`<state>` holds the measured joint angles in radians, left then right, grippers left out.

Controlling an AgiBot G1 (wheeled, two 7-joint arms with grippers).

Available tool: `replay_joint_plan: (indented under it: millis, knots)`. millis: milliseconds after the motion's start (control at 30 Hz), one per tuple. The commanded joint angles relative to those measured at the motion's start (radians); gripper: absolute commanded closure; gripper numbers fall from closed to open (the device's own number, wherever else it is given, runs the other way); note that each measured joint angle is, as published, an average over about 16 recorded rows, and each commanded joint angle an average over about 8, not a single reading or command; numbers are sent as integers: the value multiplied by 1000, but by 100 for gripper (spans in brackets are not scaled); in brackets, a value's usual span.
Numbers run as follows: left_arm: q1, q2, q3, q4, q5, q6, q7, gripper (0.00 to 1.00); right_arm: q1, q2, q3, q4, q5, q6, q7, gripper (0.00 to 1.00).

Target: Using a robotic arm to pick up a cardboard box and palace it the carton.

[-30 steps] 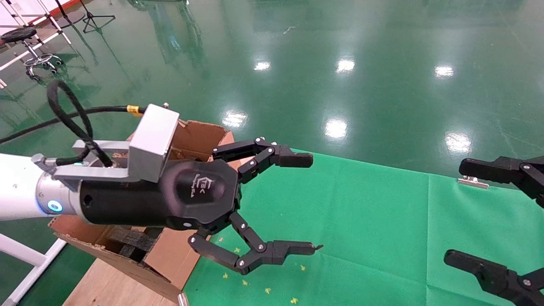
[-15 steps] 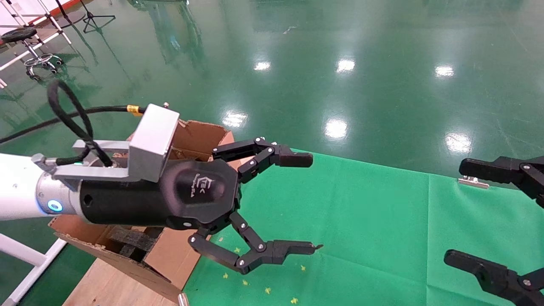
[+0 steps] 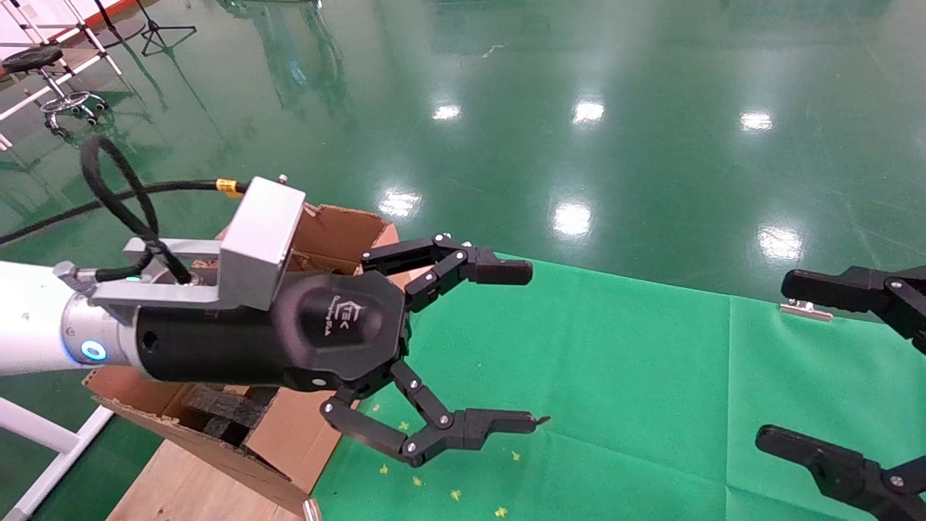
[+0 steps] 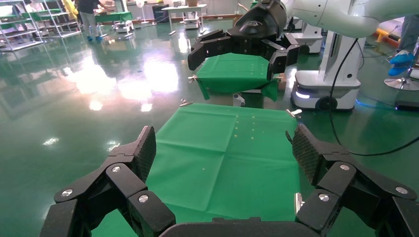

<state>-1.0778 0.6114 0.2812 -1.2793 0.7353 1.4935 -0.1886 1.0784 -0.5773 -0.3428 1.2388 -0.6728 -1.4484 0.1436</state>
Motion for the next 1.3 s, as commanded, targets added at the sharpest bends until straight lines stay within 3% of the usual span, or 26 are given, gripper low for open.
replay_joint_plan:
  millis: [33, 1300]
  knots:
    - [0, 0, 0, 0, 0, 0, 0, 0, 0, 0, 0, 0, 0, 0, 0, 0]
    - [0, 0, 0, 0, 0, 0, 0, 0, 0, 0, 0, 0, 0, 0, 0, 0]
